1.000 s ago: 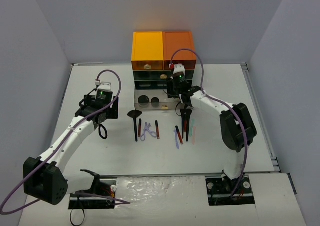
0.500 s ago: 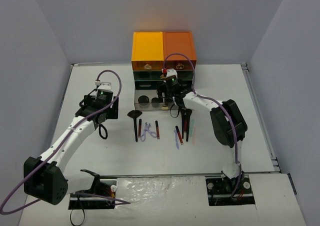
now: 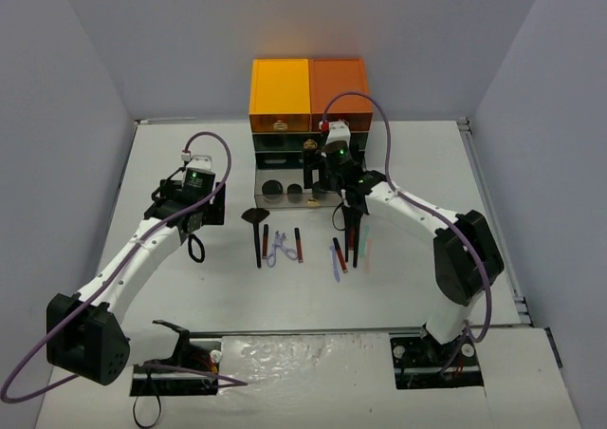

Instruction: Organize the makeup

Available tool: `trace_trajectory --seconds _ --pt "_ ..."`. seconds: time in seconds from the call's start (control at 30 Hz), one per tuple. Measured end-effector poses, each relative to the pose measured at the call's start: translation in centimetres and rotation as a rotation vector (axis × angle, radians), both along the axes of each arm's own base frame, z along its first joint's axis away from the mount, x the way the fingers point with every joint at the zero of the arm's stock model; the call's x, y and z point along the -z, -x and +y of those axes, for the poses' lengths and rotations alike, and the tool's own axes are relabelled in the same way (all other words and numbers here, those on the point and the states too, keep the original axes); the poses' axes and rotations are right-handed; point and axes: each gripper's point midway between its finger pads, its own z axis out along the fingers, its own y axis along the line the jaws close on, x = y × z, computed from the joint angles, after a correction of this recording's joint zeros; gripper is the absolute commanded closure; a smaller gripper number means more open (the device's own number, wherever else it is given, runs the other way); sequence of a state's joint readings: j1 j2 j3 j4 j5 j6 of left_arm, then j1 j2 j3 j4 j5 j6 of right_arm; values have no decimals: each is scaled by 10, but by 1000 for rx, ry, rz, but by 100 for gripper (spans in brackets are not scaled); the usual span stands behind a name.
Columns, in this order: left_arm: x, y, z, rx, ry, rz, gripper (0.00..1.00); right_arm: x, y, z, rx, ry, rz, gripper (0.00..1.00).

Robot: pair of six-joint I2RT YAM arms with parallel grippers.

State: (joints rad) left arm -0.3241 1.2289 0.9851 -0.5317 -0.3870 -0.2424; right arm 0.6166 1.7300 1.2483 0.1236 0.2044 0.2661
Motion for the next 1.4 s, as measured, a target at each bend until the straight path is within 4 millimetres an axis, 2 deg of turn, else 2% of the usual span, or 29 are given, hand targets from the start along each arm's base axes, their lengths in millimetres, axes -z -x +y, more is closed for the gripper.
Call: trace_trajectory --seconds 0.1,0.23,0.4,0.63,0.8,1.0,1.2,1.4 --pt "1 0 0 0 -1 3 3 4 30 2 3 -22 12 9" --pt "2 0 0 0 -2 6 3 38 57 6 -1 -25 88 9" --pt "2 0 0 0 -2 6 3 68 61 4 34 -31 145 9" --pt "2 0 0 0 -2 7 3 97 45 14 50 -29 154 9" --pt "2 0 0 -1 -2 6 3 111 25 20 64 -26 144 9" --pt "2 0 0 -1 -3 6 3 128 19 15 71 14 160 9" --pt "2 0 0 -1 -2 7 3 124 -8 17 71 19 105 9" --pt "2 0 0 0 -2 6 3 104 -49 13 99 -28 5 9"
